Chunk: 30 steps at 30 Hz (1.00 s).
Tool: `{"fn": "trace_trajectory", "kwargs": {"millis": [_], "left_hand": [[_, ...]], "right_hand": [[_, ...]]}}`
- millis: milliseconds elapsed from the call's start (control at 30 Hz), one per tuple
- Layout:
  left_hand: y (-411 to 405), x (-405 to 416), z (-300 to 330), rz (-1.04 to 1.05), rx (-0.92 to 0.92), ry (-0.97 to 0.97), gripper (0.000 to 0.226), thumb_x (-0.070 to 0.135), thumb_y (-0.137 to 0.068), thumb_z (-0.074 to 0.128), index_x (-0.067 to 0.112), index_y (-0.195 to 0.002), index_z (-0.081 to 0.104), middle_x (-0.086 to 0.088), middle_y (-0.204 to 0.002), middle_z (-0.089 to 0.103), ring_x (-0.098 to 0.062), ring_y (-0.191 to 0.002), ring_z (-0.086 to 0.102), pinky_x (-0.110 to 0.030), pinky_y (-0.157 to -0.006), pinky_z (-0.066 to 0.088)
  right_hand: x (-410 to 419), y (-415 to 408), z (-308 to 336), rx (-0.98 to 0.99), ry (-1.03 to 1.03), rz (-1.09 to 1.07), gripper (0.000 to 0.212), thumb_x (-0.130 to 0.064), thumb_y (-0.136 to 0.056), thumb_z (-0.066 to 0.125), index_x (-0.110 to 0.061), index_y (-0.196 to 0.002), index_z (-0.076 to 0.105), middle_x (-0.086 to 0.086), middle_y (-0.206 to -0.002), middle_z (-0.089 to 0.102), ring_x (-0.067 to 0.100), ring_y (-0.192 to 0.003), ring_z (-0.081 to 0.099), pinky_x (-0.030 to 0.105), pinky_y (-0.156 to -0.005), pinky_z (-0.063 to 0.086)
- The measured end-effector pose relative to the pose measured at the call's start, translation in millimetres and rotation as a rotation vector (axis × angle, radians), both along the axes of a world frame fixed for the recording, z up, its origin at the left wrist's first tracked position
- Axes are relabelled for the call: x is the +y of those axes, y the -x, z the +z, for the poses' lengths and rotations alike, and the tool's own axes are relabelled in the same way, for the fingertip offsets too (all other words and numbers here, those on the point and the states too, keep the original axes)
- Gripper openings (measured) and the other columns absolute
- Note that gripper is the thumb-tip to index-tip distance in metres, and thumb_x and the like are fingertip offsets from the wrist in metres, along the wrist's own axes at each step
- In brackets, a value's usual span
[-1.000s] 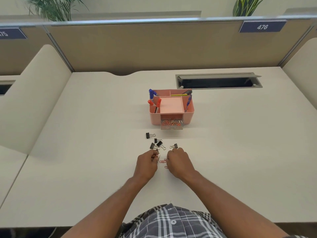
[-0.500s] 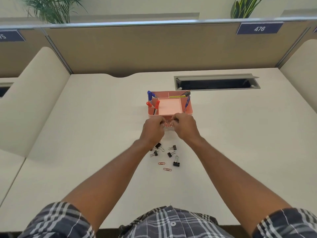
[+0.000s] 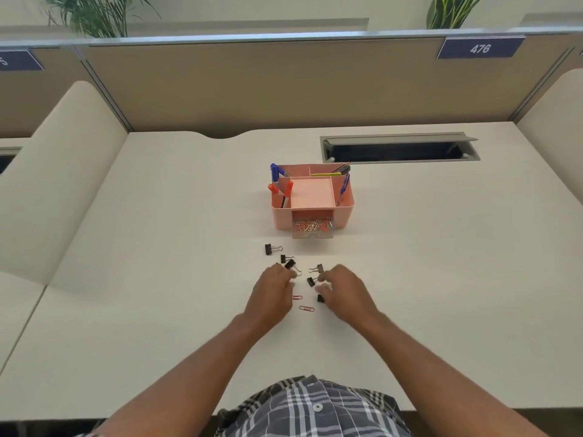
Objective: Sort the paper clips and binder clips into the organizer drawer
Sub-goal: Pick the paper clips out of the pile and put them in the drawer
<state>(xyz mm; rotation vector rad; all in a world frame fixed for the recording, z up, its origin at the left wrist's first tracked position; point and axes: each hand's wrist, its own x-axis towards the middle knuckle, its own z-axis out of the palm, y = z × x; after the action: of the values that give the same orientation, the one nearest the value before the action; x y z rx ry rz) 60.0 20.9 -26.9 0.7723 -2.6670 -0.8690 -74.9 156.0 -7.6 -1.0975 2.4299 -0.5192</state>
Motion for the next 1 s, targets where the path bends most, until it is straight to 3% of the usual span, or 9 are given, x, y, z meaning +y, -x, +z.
{"fn": "trace_trajectory", "kwargs": {"millis": [167,267,433,567,667,867,1000], "left_hand": [[-17,20,-19,-0.011,-0.058,0.066,0.006,0.008,-0.087,0.063,0.008,-0.090,0.069,-0.007,-0.086,0.055,-0.027,-0.081,0.053,-0.037,-0.068,0.049],[-15,21,-20,0.014,-0.097,0.072,0.006,0.011,-0.089,0.062,0.009,-0.089,0.067,-0.005,-0.088,0.055,-0.027,-0.083,0.054,-0.036,-0.068,0.047],[-14,26,-12,0.085,-0.172,0.002,0.012,0.021,-0.093,0.054,0.015,-0.092,0.064,-0.001,-0.093,0.064,-0.022,-0.089,0.058,-0.033,-0.075,0.046],[-14,27,-10,0.133,-0.243,-0.043,0.012,0.027,-0.092,0.054,0.019,-0.093,0.063,0.003,-0.093,0.064,-0.018,-0.088,0.060,-0.030,-0.074,0.046],[-13,30,-9,0.145,-0.251,-0.061,0.010,0.026,-0.090,0.055,0.019,-0.089,0.063,0.004,-0.091,0.063,-0.017,-0.085,0.058,-0.029,-0.072,0.045],[-16,28,-3,0.161,-0.168,-0.201,0.008,0.019,-0.084,0.059,0.018,-0.076,0.058,0.007,-0.078,0.061,-0.013,-0.072,0.057,-0.030,-0.067,0.047],[4,10,17,0.226,-0.024,-0.276,0.012,0.014,-0.084,0.061,0.019,-0.073,0.060,0.006,-0.067,0.064,-0.012,-0.060,0.057,-0.030,-0.064,0.050]], "right_hand": [[15,-12,-24,0.040,0.060,-0.001,0.021,-0.021,-0.092,0.058,-0.013,-0.110,0.065,0.004,-0.111,0.055,0.023,-0.107,0.052,0.030,-0.088,0.045],[13,1,-22,0.050,0.074,-0.013,0.022,-0.016,-0.091,0.057,-0.011,-0.111,0.064,0.007,-0.112,0.056,0.026,-0.108,0.052,0.031,-0.089,0.044],[12,-3,-14,0.099,0.171,0.020,0.025,-0.023,-0.092,0.059,-0.011,-0.114,0.065,0.006,-0.112,0.058,0.023,-0.107,0.051,0.031,-0.090,0.044],[13,-35,-20,0.089,0.042,0.228,0.023,-0.028,-0.095,0.053,-0.012,-0.107,0.064,0.006,-0.107,0.058,0.023,-0.106,0.051,0.034,-0.085,0.044],[14,-44,-29,0.088,0.050,0.209,0.017,-0.021,-0.095,0.051,-0.011,-0.102,0.063,0.006,-0.104,0.056,0.026,-0.102,0.051,0.036,-0.078,0.046],[12,-34,-22,0.080,0.027,0.199,0.012,-0.016,-0.095,0.045,-0.011,-0.093,0.056,0.007,-0.097,0.057,0.028,-0.092,0.055,0.037,-0.074,0.043],[-2,-1,6,0.076,0.196,0.056,0.017,-0.014,-0.093,0.048,-0.013,-0.097,0.064,0.007,-0.093,0.064,0.026,-0.088,0.060,0.036,-0.077,0.046]]}}
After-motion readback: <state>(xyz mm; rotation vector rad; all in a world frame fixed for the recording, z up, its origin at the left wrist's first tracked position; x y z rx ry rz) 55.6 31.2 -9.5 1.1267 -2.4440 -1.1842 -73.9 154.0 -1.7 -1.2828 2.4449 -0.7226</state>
